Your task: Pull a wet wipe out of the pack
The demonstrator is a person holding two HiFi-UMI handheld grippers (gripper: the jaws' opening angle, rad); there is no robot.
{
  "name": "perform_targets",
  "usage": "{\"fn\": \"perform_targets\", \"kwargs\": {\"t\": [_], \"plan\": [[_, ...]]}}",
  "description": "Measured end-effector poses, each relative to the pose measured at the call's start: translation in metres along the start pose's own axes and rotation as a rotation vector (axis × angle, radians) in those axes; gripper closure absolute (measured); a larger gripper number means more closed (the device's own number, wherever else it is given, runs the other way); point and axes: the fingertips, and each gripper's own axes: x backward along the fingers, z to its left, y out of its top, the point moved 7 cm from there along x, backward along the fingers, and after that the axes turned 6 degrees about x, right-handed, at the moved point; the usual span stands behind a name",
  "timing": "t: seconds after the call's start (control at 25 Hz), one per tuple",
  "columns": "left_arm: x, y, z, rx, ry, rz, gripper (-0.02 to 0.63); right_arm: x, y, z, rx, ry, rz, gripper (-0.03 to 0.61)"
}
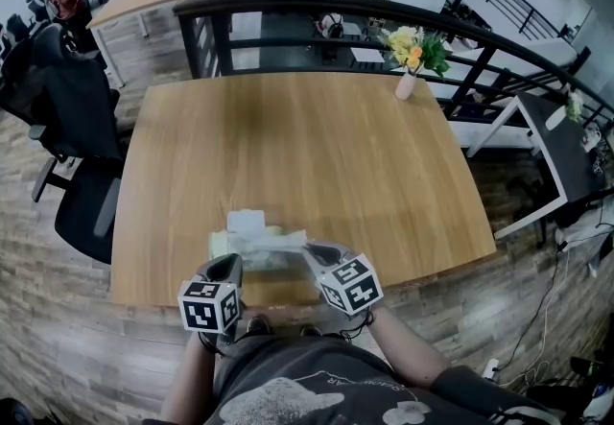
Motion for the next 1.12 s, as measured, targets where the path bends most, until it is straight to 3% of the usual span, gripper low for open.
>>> {"fn": "perform_targets", "kwargs": {"t": [0.68, 1.12], "plan": [[0.013, -0.006, -0.037, 0.02, 0.039, -0.058, 0.597, 0.05, -0.009, -0.025, -0.049, -0.021, -0.107, 0.544], [0.03, -0.001, -0.073, 0.041, 0.064, -0.144, 0.597, 0.096, -0.008, -0.038, 0.0, -0.006, -0.174, 0.543]]}}
